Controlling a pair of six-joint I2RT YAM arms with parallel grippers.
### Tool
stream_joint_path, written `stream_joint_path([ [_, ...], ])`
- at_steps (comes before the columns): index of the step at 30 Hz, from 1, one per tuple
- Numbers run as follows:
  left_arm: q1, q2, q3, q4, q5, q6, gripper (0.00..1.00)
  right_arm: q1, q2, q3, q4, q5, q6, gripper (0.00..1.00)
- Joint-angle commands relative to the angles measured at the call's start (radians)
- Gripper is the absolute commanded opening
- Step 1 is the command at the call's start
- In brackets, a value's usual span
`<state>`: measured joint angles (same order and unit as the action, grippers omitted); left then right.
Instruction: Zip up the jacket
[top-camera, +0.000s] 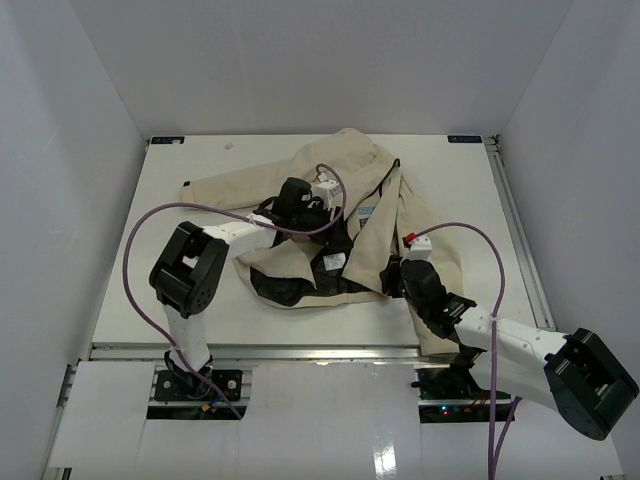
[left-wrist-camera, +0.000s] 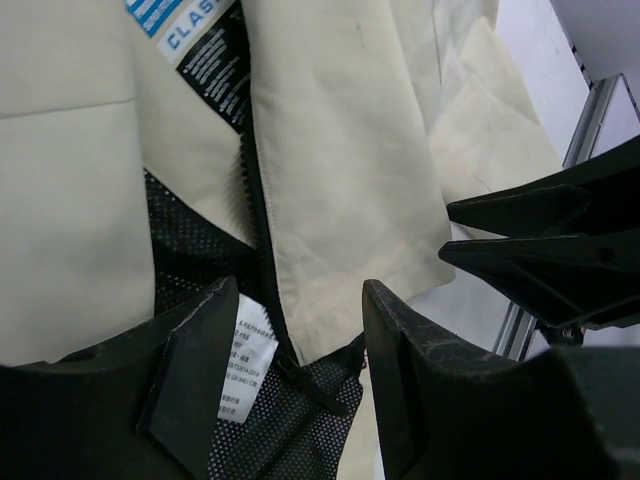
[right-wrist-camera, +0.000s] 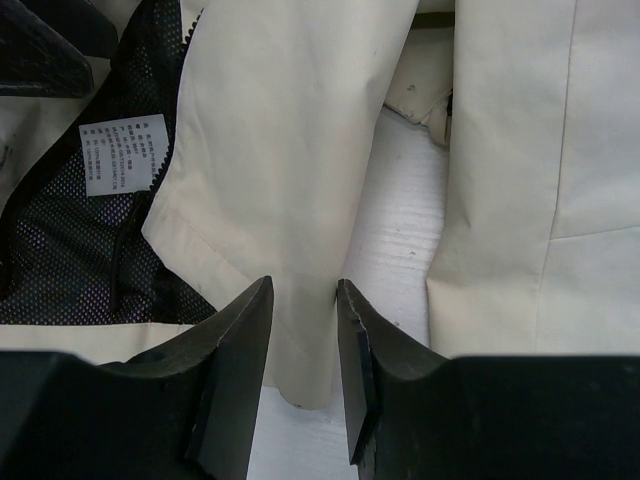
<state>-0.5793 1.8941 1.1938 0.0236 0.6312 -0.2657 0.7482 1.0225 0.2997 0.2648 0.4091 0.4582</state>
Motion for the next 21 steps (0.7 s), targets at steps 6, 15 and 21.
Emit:
stream_joint_path([
  [6,-0.007,0.099,0.043,0.09,0.112,0.049,0.61,-0.006,0.013,0.01,0.041,0.004,-0.028,0.4],
  [15,-0.018,0.152,0.045,0.142,0.203,0.025,0.6,-0.007,0.02,0.013,0.04,0.009,-0.032,0.4],
  [21,-0.024,0.113,-0.006,0.25,0.279,-0.038,0.44,-0.007,0.025,0.019,0.042,0.004,-0.033,0.4],
])
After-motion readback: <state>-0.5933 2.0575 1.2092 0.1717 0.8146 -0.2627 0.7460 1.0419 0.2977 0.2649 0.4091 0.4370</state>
